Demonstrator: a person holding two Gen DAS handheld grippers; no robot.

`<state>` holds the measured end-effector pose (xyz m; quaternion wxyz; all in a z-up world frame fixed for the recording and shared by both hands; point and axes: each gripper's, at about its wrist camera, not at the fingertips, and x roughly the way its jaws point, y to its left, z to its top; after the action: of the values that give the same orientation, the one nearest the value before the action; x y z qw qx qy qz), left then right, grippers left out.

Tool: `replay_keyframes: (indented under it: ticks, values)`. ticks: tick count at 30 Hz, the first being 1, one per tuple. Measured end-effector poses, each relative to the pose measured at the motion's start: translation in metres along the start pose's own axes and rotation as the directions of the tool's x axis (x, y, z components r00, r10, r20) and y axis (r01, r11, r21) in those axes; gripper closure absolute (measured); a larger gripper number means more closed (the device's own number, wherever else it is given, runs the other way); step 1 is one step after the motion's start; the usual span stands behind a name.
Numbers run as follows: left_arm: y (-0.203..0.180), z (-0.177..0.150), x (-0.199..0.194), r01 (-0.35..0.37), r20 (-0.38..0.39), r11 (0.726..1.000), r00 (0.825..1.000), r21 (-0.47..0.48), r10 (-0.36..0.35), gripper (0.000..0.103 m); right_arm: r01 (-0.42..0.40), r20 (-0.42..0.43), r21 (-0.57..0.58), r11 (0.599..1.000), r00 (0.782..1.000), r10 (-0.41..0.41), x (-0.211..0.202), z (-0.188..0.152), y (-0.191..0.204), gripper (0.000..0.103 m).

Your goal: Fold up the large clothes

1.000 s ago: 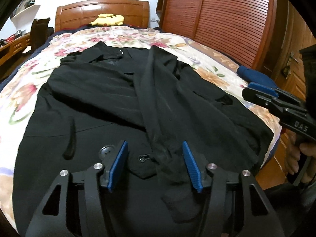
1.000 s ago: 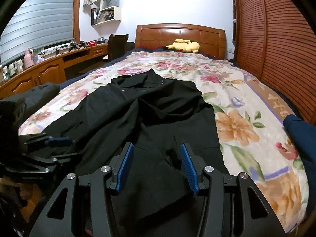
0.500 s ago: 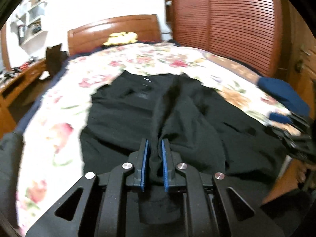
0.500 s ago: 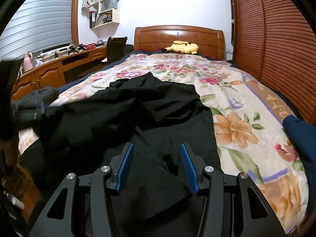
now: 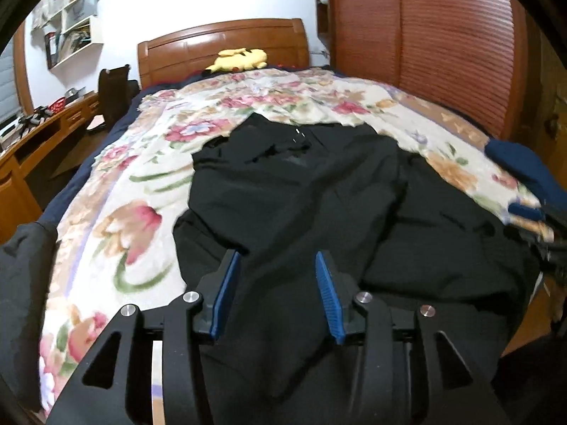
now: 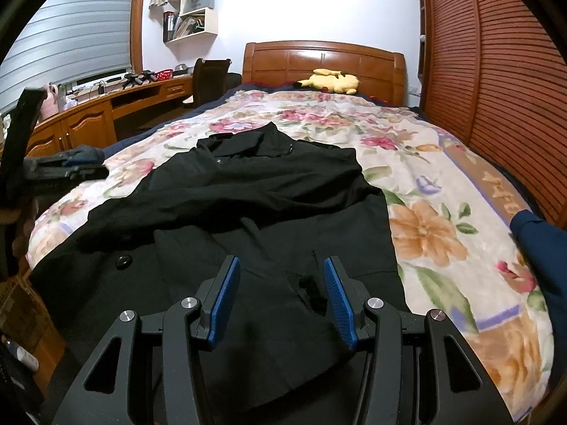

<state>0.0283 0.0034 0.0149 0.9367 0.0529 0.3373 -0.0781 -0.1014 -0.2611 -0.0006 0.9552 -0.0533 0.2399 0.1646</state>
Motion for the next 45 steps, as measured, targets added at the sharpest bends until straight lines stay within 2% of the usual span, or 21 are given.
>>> replay_keyframes:
  ticks: [2,3,5,11,13,14,15,22,25,26,27,28,29,30,32,38,45]
  values:
    - [-0.008,-0.010,0.002,0.021,-0.019,1.000,1.000,0.022,-0.020,0.054,-0.001,-0.003,-0.001,1.000,1.000,0.001,0.000,0.000,0.000,0.052]
    - [-0.011,-0.015,0.004,0.030,-0.030,0.999,0.999,0.031,-0.029,0.047,-0.002,-0.004,-0.001,1.000,1.000,0.002,0.001,0.000,0.000,0.052]
    - [-0.019,-0.026,0.008,0.044,-0.044,0.998,0.998,0.051,-0.041,0.037,-0.004,-0.006,-0.001,1.000,1.000,0.004,0.002,0.000,0.000,0.052]
    - [-0.029,-0.043,0.019,-0.019,-0.054,0.994,0.998,0.112,0.025,0.038,-0.005,-0.016,-0.002,1.000,1.000,0.005,0.004,-0.001,-0.003,0.052]
    - [-0.027,-0.047,0.024,-0.026,-0.078,0.991,0.996,0.132,0.037,0.060,-0.004,-0.020,-0.003,1.000,1.000,0.004,0.005,-0.001,-0.003,0.052]
    - [-0.026,-0.048,0.027,-0.014,-0.096,0.991,0.995,0.135,0.027,0.080,-0.005,-0.020,-0.003,1.000,1.000,0.005,0.005,-0.001,-0.003,0.052]
    - [-0.025,-0.050,0.027,-0.009,-0.101,0.991,0.995,0.136,0.023,0.091,-0.006,-0.020,-0.003,1.000,1.000,0.006,0.004,-0.001,-0.003,0.052]
    - [-0.023,-0.050,-0.009,-0.001,-0.022,0.991,1.000,0.132,0.004,0.094,-0.007,-0.021,-0.004,1.000,1.000,0.007,0.004,-0.001,-0.002,0.052]
    - [-0.021,-0.053,-0.017,0.027,-0.021,0.994,0.999,0.102,-0.025,0.085,-0.006,-0.022,-0.004,1.000,1.000,0.006,0.004,0.000,-0.002,0.052]
    - [-0.020,-0.054,-0.019,0.031,-0.017,0.995,0.999,0.091,-0.030,0.075,-0.007,-0.021,-0.004,1.000,1.000,0.006,0.004,0.000,-0.002,0.052]
    - [-0.017,-0.056,-0.024,0.033,-0.002,0.996,0.999,0.077,-0.033,0.060,-0.008,-0.021,-0.003,1.000,1.000,0.008,0.004,0.000,-0.002,0.052]
    - [-0.015,-0.056,-0.027,0.033,0.010,0.997,0.999,0.068,-0.034,0.056,-0.008,-0.020,-0.002,1.000,1.000,0.008,0.004,0.000,-0.001,0.052]
    - [-0.012,-0.057,-0.031,0.032,0.025,0.998,0.999,0.055,-0.033,0.047,-0.009,-0.021,-0.002,1.000,1.000,0.009,0.005,-0.001,-0.001,0.052]
    - [-0.009,-0.059,-0.033,0.027,0.033,0.999,0.999,0.043,-0.029,0.032,-0.009,-0.022,-0.003,1.000,1.000,0.009,0.005,-0.001,-0.001,0.052]
    - [0.000,-0.064,-0.040,0.021,0.063,1.000,0.998,0.008,-0.022,0.021,-0.009,-0.025,-0.004,1.000,1.000,0.009,0.007,-0.001,0.000,0.052]
    - [0.022,-0.082,-0.052,-0.013,0.091,0.997,0.996,-0.076,0.020,0.021,-0.011,-0.029,-0.015,1.000,1.000,0.011,0.010,-0.002,0.002,0.052]
    - [0.042,-0.102,-0.056,-0.044,0.081,0.992,0.995,-0.121,0.054,0.021,-0.011,-0.052,-0.021,1.000,0.999,0.010,0.021,-0.004,0.002,0.052]
